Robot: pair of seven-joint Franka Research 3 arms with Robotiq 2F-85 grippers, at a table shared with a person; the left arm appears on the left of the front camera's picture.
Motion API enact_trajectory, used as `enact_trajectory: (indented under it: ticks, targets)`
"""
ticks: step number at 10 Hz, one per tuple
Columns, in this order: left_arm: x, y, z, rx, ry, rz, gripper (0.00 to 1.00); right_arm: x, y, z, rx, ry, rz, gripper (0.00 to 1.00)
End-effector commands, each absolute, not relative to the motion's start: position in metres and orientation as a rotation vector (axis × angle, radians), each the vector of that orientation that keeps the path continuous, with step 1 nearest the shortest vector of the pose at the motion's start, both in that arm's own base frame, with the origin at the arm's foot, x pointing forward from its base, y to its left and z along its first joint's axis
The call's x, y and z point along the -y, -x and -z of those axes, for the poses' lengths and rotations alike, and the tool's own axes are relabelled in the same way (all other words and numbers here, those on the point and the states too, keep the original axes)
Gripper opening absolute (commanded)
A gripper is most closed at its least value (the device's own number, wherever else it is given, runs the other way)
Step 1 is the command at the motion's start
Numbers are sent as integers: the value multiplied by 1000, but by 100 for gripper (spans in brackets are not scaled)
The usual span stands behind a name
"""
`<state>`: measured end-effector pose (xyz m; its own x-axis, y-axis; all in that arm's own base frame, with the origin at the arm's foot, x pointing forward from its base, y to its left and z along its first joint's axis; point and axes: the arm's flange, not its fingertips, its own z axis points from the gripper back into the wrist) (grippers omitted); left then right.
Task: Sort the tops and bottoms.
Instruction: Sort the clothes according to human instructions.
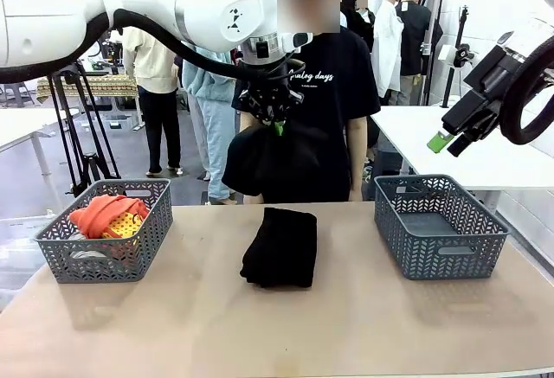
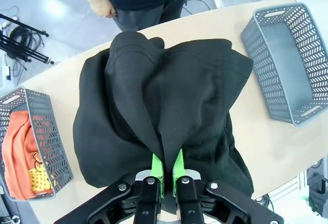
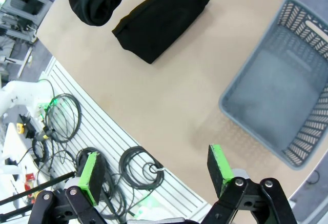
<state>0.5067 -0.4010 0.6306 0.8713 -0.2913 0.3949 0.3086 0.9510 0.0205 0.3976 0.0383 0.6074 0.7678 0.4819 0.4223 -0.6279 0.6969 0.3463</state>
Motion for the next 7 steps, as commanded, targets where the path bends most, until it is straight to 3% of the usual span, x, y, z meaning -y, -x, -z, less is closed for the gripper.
enact_trajectory:
  ticks: [1,7]
  targets:
    - [399,-505,-637,419,39,313,0,-38,-396,-606,305,-484,-630,100]
    - [399,-505,-637,419,39,313,0,-38,-396,-606,305,-484,-630,100]
